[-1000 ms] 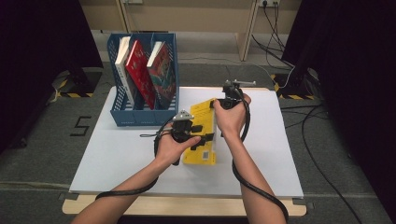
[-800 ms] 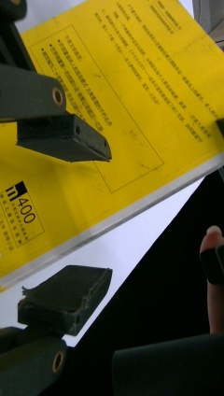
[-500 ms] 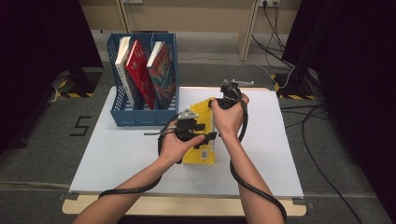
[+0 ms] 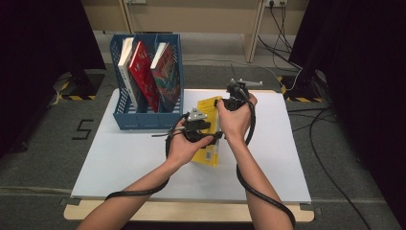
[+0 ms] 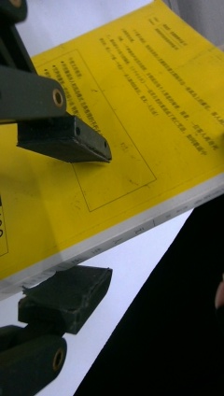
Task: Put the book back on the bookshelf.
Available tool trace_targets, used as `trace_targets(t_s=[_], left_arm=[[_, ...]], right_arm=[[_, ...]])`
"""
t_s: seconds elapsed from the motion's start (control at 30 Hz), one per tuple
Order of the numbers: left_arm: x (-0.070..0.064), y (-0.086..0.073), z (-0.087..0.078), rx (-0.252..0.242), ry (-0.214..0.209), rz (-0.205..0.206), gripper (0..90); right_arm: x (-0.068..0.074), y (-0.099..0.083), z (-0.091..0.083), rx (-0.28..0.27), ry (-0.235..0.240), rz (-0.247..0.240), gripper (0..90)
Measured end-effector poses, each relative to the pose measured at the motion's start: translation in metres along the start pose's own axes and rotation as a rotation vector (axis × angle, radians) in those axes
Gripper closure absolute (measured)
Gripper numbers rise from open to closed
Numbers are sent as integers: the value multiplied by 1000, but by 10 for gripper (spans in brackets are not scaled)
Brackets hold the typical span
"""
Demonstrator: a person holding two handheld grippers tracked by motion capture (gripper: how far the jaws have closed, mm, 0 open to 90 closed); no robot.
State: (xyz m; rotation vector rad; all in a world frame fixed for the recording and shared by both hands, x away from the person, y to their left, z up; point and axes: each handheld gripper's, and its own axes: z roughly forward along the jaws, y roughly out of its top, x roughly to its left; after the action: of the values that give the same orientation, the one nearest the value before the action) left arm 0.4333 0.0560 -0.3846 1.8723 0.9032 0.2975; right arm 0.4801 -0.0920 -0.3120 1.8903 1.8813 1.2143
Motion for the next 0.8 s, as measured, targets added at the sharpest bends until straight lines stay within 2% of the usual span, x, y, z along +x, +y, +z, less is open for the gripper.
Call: trace_targets(t_s=[0.17, 0.5, 0.7, 0.8], left_arm=[[3, -1, 3, 9, 1, 5, 363], [5, 0, 5, 8, 38, 37, 379], [5, 3, 6, -17, 62, 34, 373], [5, 4, 6, -42, 95, 34, 357]], right_arm=[[1, 0, -6, -18, -8, -15, 763], [2, 0, -15, -45, -12, -19, 764], [9, 0, -18, -77, -23, -39, 764], [11, -1, -17, -86, -32, -45, 764]])
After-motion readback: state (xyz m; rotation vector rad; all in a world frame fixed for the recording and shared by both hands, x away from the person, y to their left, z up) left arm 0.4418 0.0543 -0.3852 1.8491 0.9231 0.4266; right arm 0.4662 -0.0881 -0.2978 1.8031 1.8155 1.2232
